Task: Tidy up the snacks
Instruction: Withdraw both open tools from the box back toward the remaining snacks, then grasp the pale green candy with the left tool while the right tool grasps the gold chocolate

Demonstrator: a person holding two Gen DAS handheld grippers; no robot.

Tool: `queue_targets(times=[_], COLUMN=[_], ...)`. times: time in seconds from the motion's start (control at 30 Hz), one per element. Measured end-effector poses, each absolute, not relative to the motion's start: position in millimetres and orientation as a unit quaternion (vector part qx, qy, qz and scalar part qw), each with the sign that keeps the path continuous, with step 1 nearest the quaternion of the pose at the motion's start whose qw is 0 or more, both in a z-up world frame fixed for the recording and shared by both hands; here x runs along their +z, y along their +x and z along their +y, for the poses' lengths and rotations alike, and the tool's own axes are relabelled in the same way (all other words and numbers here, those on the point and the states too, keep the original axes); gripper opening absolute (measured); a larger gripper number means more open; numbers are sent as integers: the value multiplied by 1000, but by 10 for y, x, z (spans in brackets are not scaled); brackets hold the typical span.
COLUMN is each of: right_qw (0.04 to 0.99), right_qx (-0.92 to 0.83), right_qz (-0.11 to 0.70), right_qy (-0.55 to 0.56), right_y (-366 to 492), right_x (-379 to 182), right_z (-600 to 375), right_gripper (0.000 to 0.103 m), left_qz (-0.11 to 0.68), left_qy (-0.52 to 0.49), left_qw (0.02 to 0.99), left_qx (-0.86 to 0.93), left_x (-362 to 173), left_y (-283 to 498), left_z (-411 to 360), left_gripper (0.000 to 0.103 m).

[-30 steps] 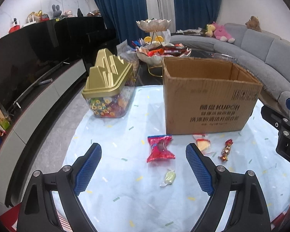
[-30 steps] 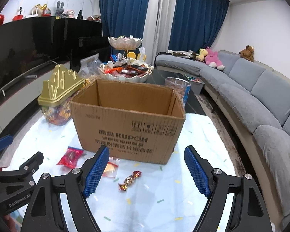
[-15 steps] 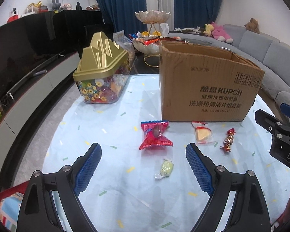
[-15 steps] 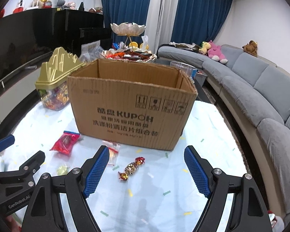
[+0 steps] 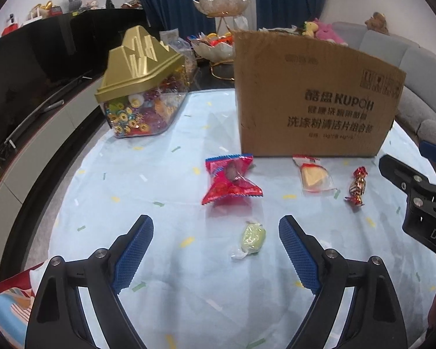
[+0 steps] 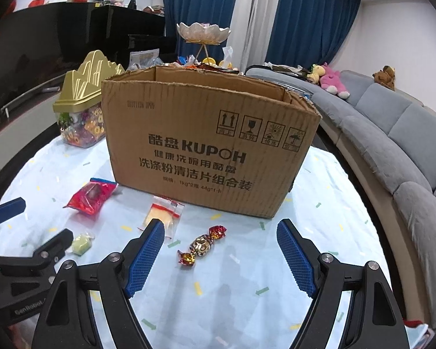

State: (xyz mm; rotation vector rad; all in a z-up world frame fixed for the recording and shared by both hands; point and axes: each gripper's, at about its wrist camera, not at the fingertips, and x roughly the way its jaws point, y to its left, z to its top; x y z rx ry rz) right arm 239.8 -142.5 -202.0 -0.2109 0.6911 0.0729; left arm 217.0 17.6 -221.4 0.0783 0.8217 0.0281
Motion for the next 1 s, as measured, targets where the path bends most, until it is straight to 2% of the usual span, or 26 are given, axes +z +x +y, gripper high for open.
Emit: queue_targets(times=[0.33, 0.57, 0.63, 0.7, 0.87, 1.0], right_qw=[923, 913, 911, 911, 908, 903], right_qx=[37, 43, 44, 46, 57, 56], right_qz=[375, 401, 405, 406, 412, 422], right_qy=[-75, -63, -57, -53, -53, -53], right_y=[2570, 2671, 2706, 2742, 2831, 2836], right_x=[-2246, -2425, -2452, -2464, -2509, -2569], right_z=[-1537, -1554, -1563, -1559, -1499, -1497], right_gripper=[80, 80, 80, 77, 58, 55], left_qz=[420, 434, 438, 438, 435, 436], left_qy=[50, 40, 39, 33, 34, 30], left_qw=[906, 900, 898, 898, 899, 899], left_qx=[-6, -16, -21, -24, -31, -36], left_x=[-2422, -2520, -2547, -2563, -2565, -2556], left_y=[2238, 2282, 2296, 2297, 2308, 2314], left_z=[86, 75, 65, 60, 35, 31], left_gripper=[75, 71, 66, 63, 56, 48])
